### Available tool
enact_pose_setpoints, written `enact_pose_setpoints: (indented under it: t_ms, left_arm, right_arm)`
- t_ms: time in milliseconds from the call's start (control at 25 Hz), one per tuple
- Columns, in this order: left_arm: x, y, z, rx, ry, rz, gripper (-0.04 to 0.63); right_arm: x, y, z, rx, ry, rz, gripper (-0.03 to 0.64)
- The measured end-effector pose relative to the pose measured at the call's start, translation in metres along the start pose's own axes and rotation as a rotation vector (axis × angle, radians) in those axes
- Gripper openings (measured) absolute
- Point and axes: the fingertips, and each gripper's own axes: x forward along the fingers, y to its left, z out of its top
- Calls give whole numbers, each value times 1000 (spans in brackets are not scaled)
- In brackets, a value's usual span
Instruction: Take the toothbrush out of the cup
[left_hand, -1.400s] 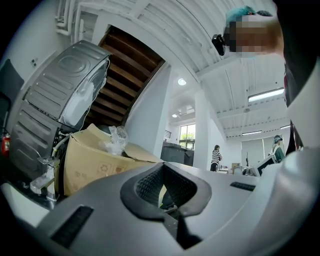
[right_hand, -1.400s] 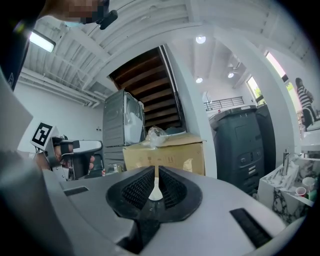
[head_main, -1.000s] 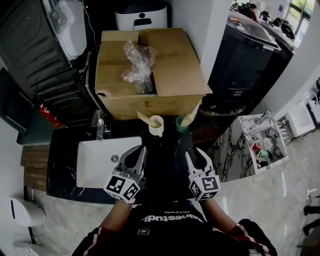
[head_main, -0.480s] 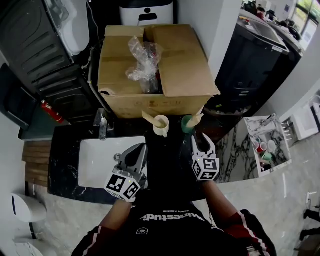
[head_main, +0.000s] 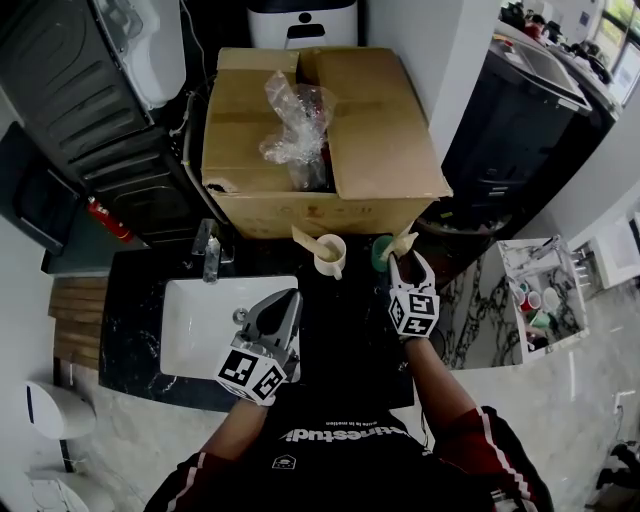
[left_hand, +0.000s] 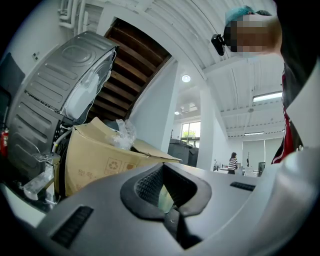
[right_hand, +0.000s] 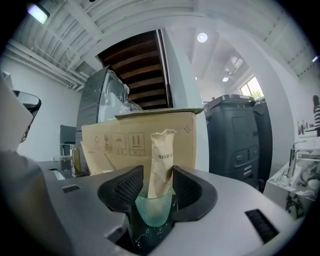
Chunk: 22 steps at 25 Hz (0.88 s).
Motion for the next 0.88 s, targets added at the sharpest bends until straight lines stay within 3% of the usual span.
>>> enact_pose_setpoints:
  t_ms: [400,880]
  left_arm:
    - [3,5,-3,-5,2,9,14]
    - [3,7,-4,-5,6,10,14]
  right_arm:
    - [15,0,-1,-26,17,6,206]
    - [18,1,-2,-53,18,-5,120]
